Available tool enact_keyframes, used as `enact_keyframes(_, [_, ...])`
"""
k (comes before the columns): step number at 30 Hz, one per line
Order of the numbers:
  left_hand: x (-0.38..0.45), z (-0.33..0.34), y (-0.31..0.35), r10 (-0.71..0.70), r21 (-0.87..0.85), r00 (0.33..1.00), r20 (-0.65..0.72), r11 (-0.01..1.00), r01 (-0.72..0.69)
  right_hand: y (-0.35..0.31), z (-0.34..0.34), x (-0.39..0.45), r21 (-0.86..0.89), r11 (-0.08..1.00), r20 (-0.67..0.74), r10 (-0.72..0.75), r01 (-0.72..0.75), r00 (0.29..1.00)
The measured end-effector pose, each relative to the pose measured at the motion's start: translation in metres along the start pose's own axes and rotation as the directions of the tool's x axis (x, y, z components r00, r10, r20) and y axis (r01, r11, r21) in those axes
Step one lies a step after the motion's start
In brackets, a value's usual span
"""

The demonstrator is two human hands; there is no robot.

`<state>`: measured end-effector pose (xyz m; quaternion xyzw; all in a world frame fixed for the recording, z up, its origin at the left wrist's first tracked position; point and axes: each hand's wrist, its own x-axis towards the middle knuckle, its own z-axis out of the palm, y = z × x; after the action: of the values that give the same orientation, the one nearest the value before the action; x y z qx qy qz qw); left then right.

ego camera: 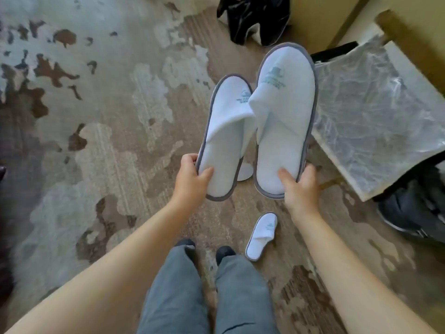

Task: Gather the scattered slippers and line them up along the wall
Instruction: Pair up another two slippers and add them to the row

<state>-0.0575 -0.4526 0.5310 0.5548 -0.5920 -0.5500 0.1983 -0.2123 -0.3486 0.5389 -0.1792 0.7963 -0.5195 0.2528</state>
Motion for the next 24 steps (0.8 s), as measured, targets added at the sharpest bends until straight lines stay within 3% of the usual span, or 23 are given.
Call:
enact_keyframes(5, [-0.019,0.023,0.032,0.107,0.034,0.955,0.278,0.992,-0.121,-0.007,-0.048,-0.059,0.068,0.996,-0.338,0.082,-0.063,0.938])
enact_keyframes(7, [-0.033,0.034,0.04,0.157,0.083,0.905,0.395,0.975,-0.206,-0.005,-0.064,-0.099,0.114,0.989,-0.485,0.142,-0.099,0.863])
enact_keyframes(10, [-0.065,0.062,0.046,0.178,0.133,0.797,0.577,0.942,-0.307,0.008,-0.088,-0.167,0.225,0.962,-0.665,0.269,-0.156,0.697])
enact_keyframes(14, [-0.132,0.108,0.04,0.149,0.125,0.586,0.796,0.908,-0.4,0.028,-0.121,-0.259,0.372,0.915,-0.829,0.403,-0.155,0.388])
enact_keyframes(17, [-0.2,0.14,0.029,0.124,0.1,0.394,0.911,0.859,-0.501,0.043,-0.144,-0.327,0.467,0.876,-0.864,0.481,-0.12,0.148])
enact_keyframes(24, [-0.383,0.191,-0.027,0.05,-0.051,-0.02,0.999,0.759,-0.649,0.101,-0.188,-0.481,0.574,0.816,-0.796,0.576,0.072,-0.184])
